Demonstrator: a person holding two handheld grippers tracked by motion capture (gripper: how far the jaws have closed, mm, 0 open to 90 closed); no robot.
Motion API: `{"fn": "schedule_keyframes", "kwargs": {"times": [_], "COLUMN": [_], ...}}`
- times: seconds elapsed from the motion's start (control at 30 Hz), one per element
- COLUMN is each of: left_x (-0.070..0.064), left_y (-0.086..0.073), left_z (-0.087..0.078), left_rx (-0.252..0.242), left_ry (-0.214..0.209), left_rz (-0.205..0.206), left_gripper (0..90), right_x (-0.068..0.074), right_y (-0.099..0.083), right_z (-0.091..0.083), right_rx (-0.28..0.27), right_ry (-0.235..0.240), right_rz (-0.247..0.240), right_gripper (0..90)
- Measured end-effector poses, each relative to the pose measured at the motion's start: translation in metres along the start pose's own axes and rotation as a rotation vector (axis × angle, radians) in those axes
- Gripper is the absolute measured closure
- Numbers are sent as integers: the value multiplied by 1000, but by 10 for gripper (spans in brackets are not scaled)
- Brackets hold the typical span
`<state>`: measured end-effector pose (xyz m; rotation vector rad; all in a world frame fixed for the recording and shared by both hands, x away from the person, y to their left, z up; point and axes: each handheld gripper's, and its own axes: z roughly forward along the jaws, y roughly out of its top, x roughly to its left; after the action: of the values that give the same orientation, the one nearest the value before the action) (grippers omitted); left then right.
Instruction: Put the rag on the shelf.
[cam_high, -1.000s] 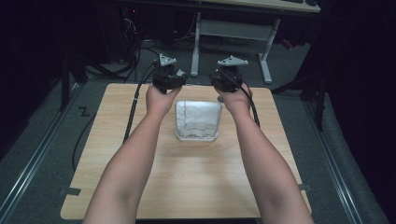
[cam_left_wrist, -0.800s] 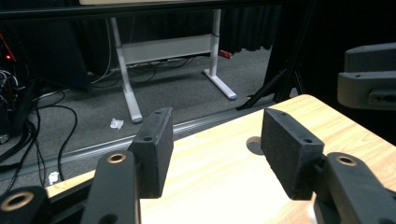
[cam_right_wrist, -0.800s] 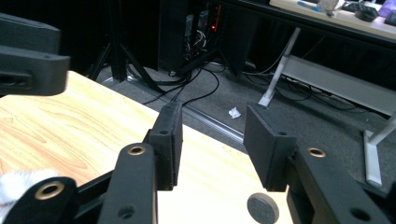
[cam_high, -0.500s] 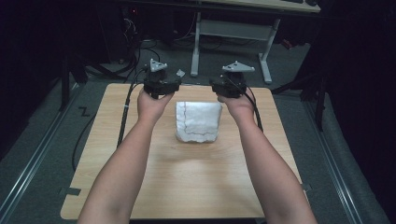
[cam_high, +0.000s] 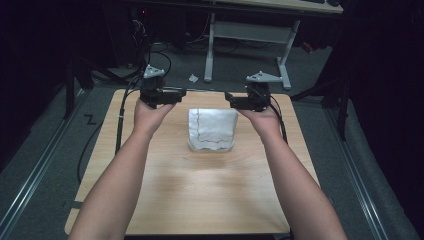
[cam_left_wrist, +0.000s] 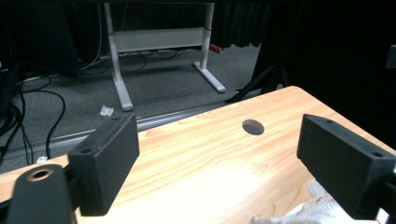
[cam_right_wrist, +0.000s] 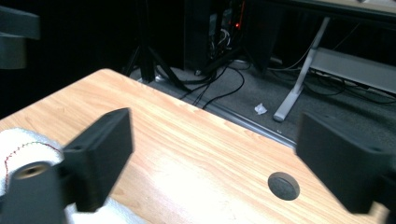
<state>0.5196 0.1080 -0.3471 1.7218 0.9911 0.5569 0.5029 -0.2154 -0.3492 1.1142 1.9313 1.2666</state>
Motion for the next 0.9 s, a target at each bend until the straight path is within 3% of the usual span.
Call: {"fn": "schedule_keyframes", "kwargs": {"times": [0.1, 0.13, 0.23, 0.33, 0.4, 0.5, 0.67, 0.8, 0.9], "left_x": [2, 5, 8, 11, 13, 18, 25, 28, 24], "left_y": [-3, -6, -14, -20, -29, -44, -79, -120, -148], "left_z": [-9, -12, -21, -27, -35, -44, -59, -63, -66], "left_rx": [19, 67, 84, 106, 87, 109, 112, 165, 193], "left_ry": [25, 41, 60, 53, 72, 75, 87, 62, 54], "left_rz": [17, 22, 46, 42, 48, 54, 58, 31, 37], "left_gripper": [83, 6, 0, 0, 0, 0, 0, 0, 0], "right_x": [-6, -10, -14, -17, -18, -21, -25, -27, -25], "right_y": [-4, -8, -14, -22, -26, -40, -65, -88, -108], "right_z": [-6, -11, -19, -27, -30, -37, -48, -58, -66], "right_rx": [17, 28, 35, 42, 49, 58, 86, 110, 114], "right_ry": [7, 8, 9, 6, 9, 8, -13, -4, -6], "right_rz": [24, 31, 39, 37, 40, 52, 37, 55, 42], "right_gripper": [12, 0, 0, 0, 0, 0, 0, 0, 0]}}
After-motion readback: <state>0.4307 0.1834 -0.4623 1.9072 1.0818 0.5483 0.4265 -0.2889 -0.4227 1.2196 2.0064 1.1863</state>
